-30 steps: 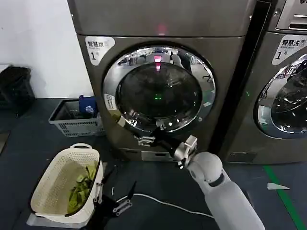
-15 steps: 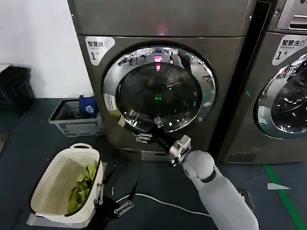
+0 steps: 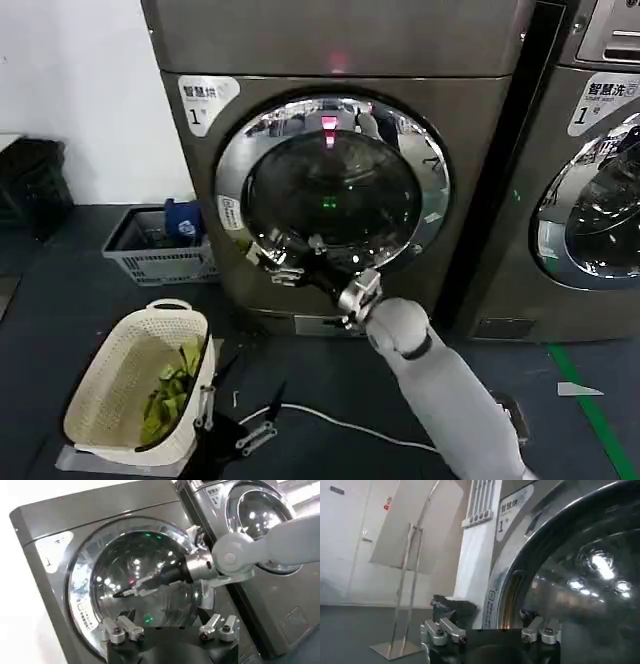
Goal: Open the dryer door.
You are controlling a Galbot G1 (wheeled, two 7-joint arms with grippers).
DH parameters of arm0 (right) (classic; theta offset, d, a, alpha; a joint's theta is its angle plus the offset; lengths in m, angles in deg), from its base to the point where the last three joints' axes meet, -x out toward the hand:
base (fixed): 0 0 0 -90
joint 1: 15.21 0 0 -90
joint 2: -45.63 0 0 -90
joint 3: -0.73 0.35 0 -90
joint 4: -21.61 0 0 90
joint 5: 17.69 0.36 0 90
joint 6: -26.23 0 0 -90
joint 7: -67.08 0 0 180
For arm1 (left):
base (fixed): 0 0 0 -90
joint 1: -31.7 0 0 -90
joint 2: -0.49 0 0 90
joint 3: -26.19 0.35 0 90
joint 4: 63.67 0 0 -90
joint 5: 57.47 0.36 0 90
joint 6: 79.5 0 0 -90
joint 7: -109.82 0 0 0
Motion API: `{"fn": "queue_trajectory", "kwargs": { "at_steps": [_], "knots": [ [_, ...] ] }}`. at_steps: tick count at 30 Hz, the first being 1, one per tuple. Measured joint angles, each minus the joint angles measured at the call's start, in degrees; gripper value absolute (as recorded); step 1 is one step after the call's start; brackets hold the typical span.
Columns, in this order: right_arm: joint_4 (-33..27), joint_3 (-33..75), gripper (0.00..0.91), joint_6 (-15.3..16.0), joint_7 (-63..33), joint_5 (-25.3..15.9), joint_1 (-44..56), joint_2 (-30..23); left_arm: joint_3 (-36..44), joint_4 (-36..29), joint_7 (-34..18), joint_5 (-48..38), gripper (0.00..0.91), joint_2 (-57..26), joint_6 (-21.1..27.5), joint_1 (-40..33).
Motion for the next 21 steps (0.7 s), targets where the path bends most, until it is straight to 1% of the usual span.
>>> {"fn": "queue_trajectory", "kwargs": {
  "at_steps": [9, 21],
  "knots": [
    [-3.91, -1.13, 0.907, -0.01, 0.12, -0.04, -2.33, -1.70, -0.07, -0.08, 0.00, 0.01, 0.907, 0.07, 0.00, 0.00],
    [-9.32, -2.30, 0.907, -0.79, -0.75, -1.40, -5.58, -4.78, -0.14, -0.12, -0.15, -0.02, 0.907, 0.15, -0.49, 0.45]
  ]
}}
